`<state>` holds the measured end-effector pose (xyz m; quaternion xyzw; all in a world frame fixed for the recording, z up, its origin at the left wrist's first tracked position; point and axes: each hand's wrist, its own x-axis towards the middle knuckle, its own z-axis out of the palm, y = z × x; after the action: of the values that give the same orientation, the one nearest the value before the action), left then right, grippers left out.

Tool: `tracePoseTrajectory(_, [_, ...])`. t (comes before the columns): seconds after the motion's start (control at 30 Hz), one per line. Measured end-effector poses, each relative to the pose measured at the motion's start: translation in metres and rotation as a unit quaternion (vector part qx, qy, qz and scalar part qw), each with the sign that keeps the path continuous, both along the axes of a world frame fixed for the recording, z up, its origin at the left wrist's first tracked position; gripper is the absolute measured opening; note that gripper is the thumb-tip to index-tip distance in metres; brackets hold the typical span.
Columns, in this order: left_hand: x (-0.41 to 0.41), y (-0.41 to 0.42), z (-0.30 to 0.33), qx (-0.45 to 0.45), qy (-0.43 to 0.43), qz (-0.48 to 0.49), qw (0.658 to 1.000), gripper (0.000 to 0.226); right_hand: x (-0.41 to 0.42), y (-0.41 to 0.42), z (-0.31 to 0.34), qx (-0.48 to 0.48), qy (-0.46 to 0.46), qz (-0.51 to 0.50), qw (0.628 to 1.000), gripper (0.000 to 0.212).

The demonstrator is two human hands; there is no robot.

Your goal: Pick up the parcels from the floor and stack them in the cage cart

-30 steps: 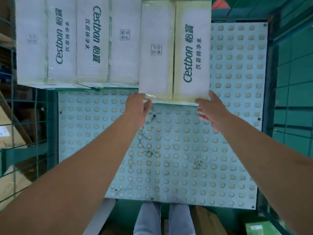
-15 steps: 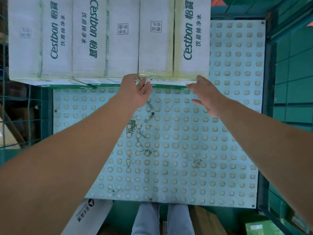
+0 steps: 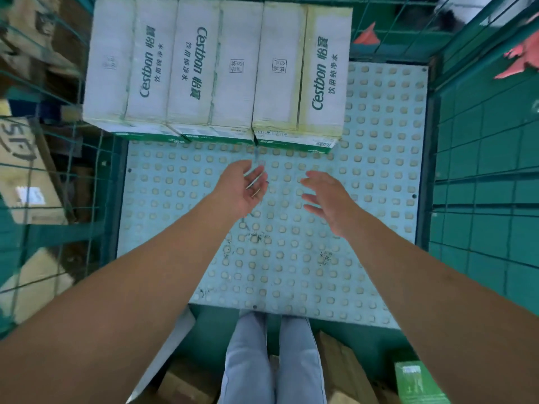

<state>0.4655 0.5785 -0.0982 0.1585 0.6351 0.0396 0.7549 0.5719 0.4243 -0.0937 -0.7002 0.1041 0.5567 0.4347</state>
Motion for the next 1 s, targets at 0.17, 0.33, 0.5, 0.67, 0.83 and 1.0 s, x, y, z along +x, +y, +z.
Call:
tracePoseTrajectory(0.17, [-0.071,-0.037,0.100,0.011,0.009,-0.011,1.000,0.016,-0.053,-0.027,0.096,0.036,0.064,-0.064,0.995,0.026])
tracePoseTrajectory(0.33, [-0.146,-0.061,0.181,0.034,0.011,0.004,0.999,0.019,-0.108,-0.045,0.172,0.064,0.095,-0.094,0.989,0.022])
tracePoseTrajectory(0.5, [-0.222,-0.082,0.232,0.040,0.008,0.066,0.997,0.024,-0.171,-0.041,0.225,0.075,0.106,-0.043,0.991,0.022])
tracePoseTrajectory(0.67, [-0.301,-0.099,0.262,0.060,-0.007,0.147,0.987,0.024,-0.248,-0.017,0.258,0.076,0.102,0.055,0.990,0.016])
tracePoseTrajectory(0.83, [-0.408,-0.108,0.282,0.079,-0.003,0.228,0.971,0.030,-0.345,0.016,0.287,0.072,0.068,0.181,0.978,0.017])
tracePoseTrajectory(1.0, [-0.515,-0.130,0.300,0.084,-0.013,0.357,0.930,0.024,-0.453,0.033,0.305,0.076,0.070,0.293,0.950,0.007])
